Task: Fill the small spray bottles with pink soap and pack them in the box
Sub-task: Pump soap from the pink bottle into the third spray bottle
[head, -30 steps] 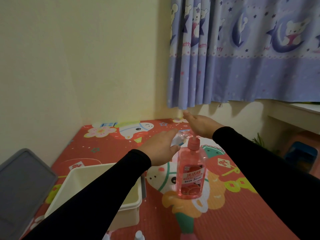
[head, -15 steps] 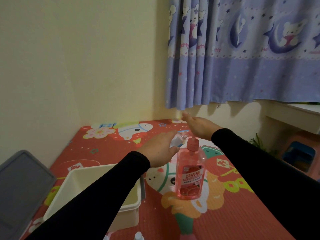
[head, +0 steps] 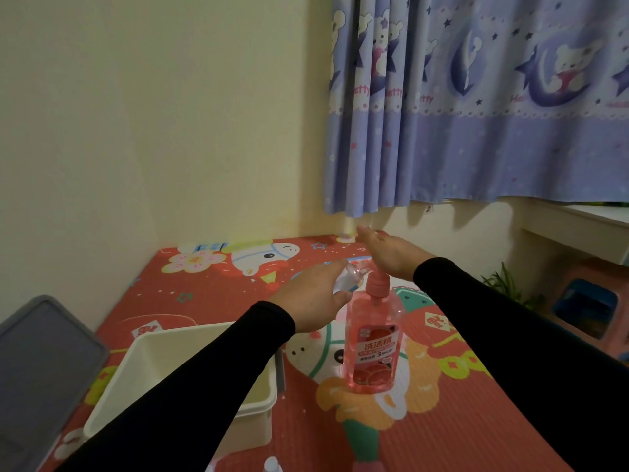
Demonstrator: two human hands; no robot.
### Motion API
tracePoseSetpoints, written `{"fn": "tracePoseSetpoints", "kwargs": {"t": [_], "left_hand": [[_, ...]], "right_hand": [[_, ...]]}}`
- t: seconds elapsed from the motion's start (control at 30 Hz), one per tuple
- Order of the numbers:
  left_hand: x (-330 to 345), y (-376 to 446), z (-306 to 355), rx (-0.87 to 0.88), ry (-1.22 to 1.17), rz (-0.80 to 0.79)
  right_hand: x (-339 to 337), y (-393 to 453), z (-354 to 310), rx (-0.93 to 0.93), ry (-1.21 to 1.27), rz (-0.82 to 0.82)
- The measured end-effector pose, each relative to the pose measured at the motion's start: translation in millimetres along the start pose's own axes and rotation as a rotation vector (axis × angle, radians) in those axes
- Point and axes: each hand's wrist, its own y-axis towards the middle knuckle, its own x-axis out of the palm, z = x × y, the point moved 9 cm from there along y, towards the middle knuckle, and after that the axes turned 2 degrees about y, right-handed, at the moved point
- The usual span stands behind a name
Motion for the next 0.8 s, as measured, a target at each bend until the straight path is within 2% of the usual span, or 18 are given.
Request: {"fn": "tracePoseSetpoints", "kwargs": {"t": [0.13,0.33,0.53,0.63,0.8], "left_hand": [[-4.2,1.2,0.6,0.004,-0.007,0.006],[11.6,1.2,-4.0,-0.021,0.016,-0.027],[4.1,-0.1,-2.2,-0.009,-0.003,-0.011],[-4.1,0.8,0.3,0.004,-0.013,0.019],[6.0,2.4,-2.4,-0.003,-0.005,0.008]], "right_hand": [[-8.2,4.9,0.4,0.0,-0.02,0.041],[13.5,8.7,11.2,-0.007,0.073,0.015],[4.9,2.8,4.1,0.01,0.041,-0.01],[-8.2,6.9,3.1,-0.001,0.034,0.046],[6.4,9.4,8.9,-0.015,0.043,0.011]]}}
